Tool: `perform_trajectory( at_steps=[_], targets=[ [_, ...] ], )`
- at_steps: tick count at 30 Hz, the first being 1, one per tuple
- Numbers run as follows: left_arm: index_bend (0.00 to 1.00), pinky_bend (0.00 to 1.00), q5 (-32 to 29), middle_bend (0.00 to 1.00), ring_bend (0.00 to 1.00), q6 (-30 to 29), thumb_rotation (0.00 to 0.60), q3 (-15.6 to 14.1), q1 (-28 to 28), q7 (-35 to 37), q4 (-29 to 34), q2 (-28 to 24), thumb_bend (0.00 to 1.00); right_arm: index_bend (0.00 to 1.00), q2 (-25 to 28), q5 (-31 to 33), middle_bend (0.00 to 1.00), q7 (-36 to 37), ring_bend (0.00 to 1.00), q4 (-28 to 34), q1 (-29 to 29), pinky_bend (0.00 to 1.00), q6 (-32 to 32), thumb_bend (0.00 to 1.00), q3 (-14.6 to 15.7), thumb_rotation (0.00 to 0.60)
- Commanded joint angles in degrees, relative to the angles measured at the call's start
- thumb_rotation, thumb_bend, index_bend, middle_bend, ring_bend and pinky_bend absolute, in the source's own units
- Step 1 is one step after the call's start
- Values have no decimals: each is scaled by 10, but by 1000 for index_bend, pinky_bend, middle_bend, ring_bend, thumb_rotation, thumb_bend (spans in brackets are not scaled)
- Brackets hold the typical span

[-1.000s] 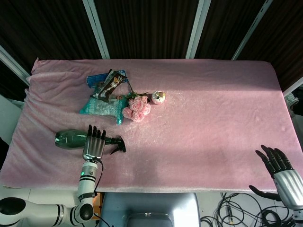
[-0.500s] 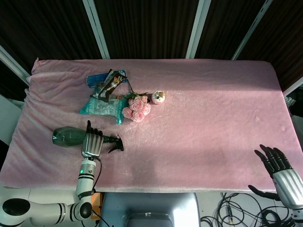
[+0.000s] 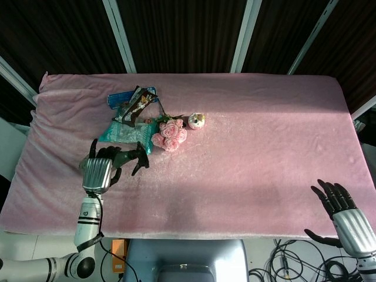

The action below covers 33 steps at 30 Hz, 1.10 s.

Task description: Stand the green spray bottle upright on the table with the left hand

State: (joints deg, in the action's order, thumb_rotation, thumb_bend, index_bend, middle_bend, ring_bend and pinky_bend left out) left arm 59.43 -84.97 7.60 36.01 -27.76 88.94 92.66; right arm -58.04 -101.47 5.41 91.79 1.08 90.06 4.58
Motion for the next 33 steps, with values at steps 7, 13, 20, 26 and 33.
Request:
perform_trajectory(
  at_steps=[7, 13, 20, 26, 33],
  targets=[
    [749, 27, 20, 744, 395, 17, 600, 110, -118, 462, 56, -77, 497, 0, 3, 19, 0, 14, 0, 4, -4, 0, 8, 274, -9, 600],
    [746, 12, 50, 735, 389, 34, 600, 96, -131, 525, -5, -42, 511, 0, 1, 20, 0, 9, 0, 4, -2, 0, 3, 273, -8, 600],
    [734, 0, 114, 707, 358, 33, 600, 62, -132, 536, -87, 4, 533, 0, 0, 22, 0, 2, 0, 6, 0, 0, -4, 274, -8, 600],
    [733, 0, 127, 700, 353, 35, 600, 67, -131, 534, -114, 22, 534, 0, -1, 23, 0, -3, 0, 8, 0, 0, -6, 274, -8, 600],
    [690, 0, 124, 646, 322, 62, 600, 72, -129, 534, -127, 22, 533, 0, -2, 22, 0, -4, 0, 7, 0, 0, -6, 274, -8, 600]
  ],
)
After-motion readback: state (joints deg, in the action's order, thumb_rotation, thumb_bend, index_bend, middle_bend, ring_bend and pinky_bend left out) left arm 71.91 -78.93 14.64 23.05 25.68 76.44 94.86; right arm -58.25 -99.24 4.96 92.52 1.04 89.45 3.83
